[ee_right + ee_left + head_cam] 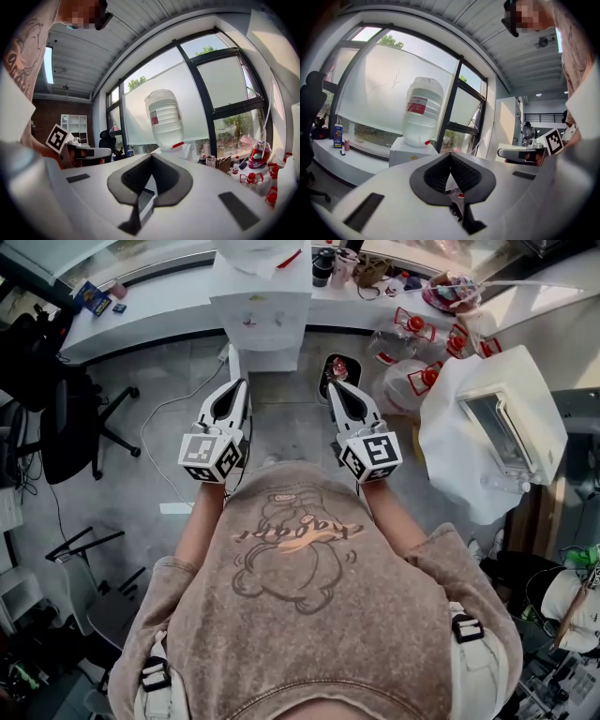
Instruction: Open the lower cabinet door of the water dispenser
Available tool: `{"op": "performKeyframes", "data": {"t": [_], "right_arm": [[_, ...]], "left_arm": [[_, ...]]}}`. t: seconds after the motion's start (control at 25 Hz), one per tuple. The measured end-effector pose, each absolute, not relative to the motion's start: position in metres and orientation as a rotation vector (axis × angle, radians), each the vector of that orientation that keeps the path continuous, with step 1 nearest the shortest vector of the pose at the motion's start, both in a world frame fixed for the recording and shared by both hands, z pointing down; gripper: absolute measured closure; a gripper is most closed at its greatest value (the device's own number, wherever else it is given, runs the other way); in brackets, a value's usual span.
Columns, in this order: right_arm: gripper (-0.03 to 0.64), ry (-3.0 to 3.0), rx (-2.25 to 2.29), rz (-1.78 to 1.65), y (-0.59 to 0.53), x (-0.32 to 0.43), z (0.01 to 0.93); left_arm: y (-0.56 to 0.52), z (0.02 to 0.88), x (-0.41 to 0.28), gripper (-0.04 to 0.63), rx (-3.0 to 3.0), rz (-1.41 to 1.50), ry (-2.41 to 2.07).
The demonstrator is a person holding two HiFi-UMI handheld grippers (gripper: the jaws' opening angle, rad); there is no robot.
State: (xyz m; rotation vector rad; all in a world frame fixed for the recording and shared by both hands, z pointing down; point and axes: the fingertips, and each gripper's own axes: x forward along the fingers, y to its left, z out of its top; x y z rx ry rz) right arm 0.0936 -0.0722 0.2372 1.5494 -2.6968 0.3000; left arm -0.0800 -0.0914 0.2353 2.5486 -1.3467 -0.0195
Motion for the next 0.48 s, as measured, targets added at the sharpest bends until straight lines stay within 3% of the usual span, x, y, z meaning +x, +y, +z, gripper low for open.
{"op": "performKeyframes", "data": {"t": [0.48], "right_arm": [[0.611,-2.679,1.613,0.324,-0.0727,0.1038,0.2335]], "left_arm": [[-0.0883,0.2298,-0.0828,0.578,2.525,-0.025,-1.365]]}}
